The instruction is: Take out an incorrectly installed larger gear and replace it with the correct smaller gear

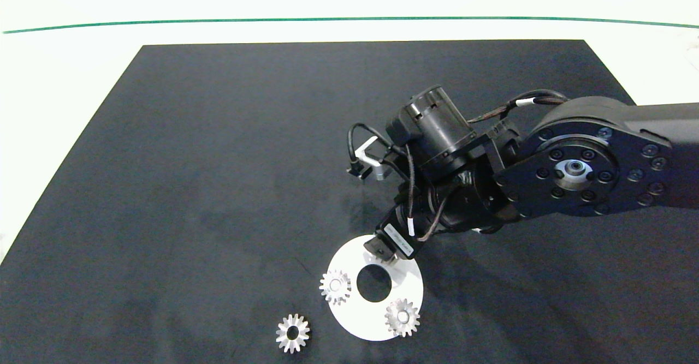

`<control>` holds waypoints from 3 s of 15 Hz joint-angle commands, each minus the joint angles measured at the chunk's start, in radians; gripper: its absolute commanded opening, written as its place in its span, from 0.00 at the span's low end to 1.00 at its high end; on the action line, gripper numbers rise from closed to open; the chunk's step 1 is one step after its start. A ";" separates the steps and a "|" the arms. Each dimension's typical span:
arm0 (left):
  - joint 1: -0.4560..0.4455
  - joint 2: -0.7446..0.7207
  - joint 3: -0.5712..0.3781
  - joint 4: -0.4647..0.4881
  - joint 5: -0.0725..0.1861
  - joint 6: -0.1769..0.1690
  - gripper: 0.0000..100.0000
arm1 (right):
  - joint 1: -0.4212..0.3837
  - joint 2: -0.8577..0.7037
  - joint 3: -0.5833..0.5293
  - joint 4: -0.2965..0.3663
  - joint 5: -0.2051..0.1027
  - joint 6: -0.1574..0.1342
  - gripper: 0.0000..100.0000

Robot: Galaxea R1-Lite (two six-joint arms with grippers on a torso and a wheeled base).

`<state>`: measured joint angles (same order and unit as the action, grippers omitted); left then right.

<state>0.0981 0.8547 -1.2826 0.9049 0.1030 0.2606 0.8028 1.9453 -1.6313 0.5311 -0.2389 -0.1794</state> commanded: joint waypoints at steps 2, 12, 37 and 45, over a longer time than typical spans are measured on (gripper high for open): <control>0.000 0.000 0.000 0.005 0.001 0.002 1.00 | 0.004 -0.037 0.037 0.001 0.000 -0.005 1.00; 0.000 0.000 0.000 0.005 0.001 0.008 1.00 | 0.024 -0.011 0.057 0.000 -0.003 -0.009 1.00; 0.000 0.000 0.000 0.005 0.001 0.011 1.00 | 0.019 0.027 0.067 -0.013 -0.003 -0.009 0.61; 0.000 0.000 0.000 0.003 0.001 0.011 1.00 | 0.021 0.026 0.090 -0.033 -0.005 -0.011 0.44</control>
<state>0.0977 0.8543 -1.2826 0.9034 0.1030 0.2698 0.8236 1.9719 -1.5419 0.4945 -0.2423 -0.1889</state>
